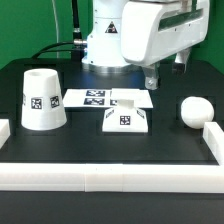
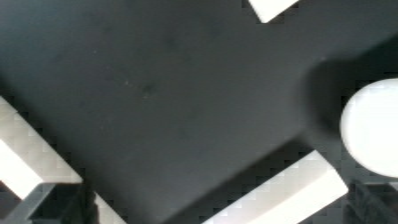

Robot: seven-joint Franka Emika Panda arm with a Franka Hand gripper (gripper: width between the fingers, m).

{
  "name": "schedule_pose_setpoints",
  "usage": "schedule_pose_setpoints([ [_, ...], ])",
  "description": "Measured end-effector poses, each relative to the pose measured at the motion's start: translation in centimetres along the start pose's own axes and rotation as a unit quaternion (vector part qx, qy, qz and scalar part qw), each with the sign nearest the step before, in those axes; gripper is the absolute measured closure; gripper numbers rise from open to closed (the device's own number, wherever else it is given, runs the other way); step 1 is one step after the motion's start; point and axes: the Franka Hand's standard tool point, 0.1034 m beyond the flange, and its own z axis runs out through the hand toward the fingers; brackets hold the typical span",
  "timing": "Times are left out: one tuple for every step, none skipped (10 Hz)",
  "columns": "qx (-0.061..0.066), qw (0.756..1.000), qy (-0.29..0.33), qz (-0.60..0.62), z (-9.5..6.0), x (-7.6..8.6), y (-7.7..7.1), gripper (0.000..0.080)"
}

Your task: Assemble lamp

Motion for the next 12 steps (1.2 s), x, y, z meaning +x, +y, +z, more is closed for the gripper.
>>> schedule_pose_setpoints([
  [0.000, 1.000, 0.000, 0.000, 0.0, 0.0, 0.0, 0.0100],
  [0.000, 1.000, 0.000, 0.000, 0.0, 0.0, 0.0, 0.0100],
  [0.000, 1.000, 0.000, 0.000, 0.0, 0.0, 0.0, 0.0100],
  [0.000, 1.000, 0.000, 0.000, 0.0, 0.0, 0.0, 0.0100],
  [0.000, 1.000, 0.000, 0.000, 0.0, 0.0, 0.0, 0.0100],
  [-0.001, 1.000, 0.001, 0.000, 0.0, -0.3, -0.1, 0.0100],
  [-0.004, 1.000, 0.000, 0.003, 0.0, -2.4, -1.2, 0.0100],
  [-0.004, 1.000, -0.002, 0.009, 0.5, -4.2, -2.2, 0.0100],
  [-0.007, 1.000, 0.001, 0.012, 1.1, -5.6, -3.2, 0.0100],
  [-0.014, 1.000, 0.007, 0.015, 1.7, -7.0, -4.3, 0.0100],
  [-0.010, 1.000, 0.003, 0.019, 1.9, -7.3, -4.7, 0.0100],
  [-0.010, 1.000, 0.004, 0.019, 1.9, -7.2, -4.6, 0.0100],
])
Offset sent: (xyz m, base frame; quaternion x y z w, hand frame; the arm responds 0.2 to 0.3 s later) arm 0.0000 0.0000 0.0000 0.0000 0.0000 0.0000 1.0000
